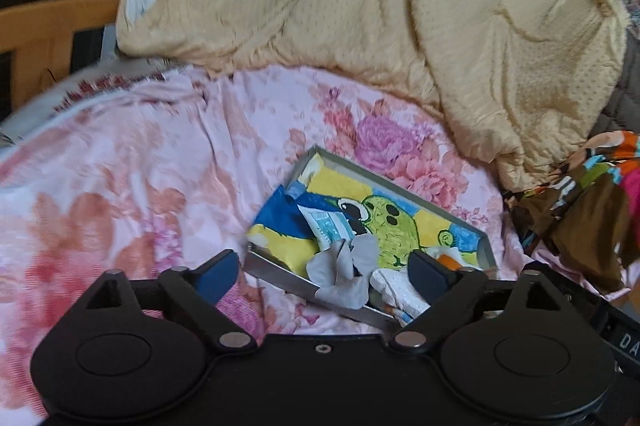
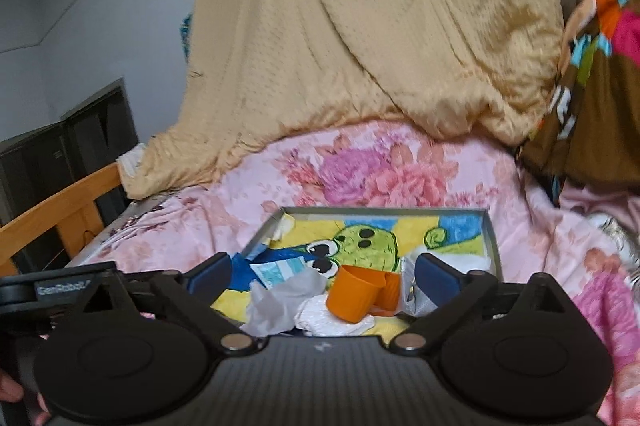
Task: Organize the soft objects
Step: 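Lower both items into the tray and open both tools, then move both open tools back over the pile of items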
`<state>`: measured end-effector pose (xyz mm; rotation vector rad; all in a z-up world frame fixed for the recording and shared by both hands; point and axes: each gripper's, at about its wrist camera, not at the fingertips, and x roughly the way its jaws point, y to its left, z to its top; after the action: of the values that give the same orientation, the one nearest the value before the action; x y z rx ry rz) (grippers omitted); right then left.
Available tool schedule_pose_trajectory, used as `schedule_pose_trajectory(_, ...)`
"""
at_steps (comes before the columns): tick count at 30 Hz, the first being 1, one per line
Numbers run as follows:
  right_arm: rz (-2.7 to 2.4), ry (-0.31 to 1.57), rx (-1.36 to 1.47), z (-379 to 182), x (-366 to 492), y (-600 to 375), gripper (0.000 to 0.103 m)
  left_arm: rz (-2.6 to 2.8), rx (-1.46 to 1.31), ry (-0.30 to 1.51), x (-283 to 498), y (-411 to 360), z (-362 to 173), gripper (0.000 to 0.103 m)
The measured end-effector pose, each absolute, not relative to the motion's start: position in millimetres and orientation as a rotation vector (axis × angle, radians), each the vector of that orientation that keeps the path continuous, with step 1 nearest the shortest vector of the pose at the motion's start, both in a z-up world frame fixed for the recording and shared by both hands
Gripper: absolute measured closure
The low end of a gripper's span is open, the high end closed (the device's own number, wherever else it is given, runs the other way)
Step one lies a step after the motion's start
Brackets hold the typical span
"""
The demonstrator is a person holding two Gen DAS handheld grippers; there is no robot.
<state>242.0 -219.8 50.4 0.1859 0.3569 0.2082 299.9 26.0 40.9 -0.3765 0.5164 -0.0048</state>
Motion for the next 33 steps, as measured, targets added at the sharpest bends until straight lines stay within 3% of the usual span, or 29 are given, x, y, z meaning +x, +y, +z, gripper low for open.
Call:
schedule_pose_trajectory(15, 0.277, 0.289, 0.111, 62, 160, -198, 0.0, -0.089, -0.235, 0.417, 186, 39, 77, 0.001)
schedule_pose_trajectory(26, 0.309, 0.307, 0.092, 54, 113, -183, 0.0, -0.107, -0.2, 0.42, 147, 51, 62, 0.001)
schedule_pose_trajectory(33, 0.291, 0.347, 0.047, 46, 92, -176, 0.0, -0.146, -0.201, 0.531, 153, 56, 42, 0.001)
